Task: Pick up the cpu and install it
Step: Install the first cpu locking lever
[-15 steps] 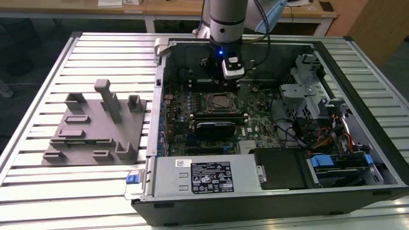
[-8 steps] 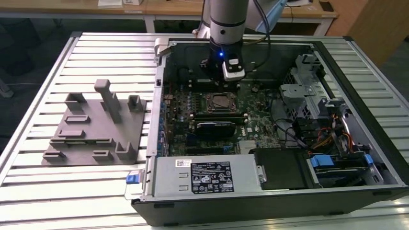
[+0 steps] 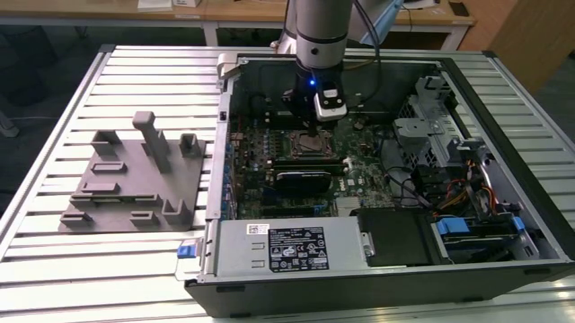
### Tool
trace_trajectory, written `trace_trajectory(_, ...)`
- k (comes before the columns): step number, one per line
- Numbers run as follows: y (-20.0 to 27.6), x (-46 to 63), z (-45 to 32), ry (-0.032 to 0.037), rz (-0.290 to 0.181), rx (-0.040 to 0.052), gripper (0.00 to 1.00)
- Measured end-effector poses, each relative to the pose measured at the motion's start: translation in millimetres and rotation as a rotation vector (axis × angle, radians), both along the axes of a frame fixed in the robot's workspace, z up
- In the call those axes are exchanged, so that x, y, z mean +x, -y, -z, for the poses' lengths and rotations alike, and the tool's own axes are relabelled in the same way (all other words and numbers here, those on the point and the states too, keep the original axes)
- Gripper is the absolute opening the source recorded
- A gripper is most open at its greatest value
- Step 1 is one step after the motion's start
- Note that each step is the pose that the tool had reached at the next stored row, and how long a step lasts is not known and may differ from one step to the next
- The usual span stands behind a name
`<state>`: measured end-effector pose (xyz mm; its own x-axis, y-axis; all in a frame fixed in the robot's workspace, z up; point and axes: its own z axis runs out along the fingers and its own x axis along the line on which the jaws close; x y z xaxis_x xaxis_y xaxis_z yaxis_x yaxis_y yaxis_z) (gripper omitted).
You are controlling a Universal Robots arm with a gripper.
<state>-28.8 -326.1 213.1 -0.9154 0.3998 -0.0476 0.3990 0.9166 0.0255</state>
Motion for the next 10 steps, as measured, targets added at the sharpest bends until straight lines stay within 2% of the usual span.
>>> trace_trajectory(3,2.3,0.0,0.1,0.0000,0.000,-0.0133,0.11)
trace_trajectory(7,4.2,0.0,0.0,0.0000,0.000,-0.0365,0.11)
trace_trajectory(10,5.0,0.0,0.0,0.0000,0.000,-0.0388,0.11)
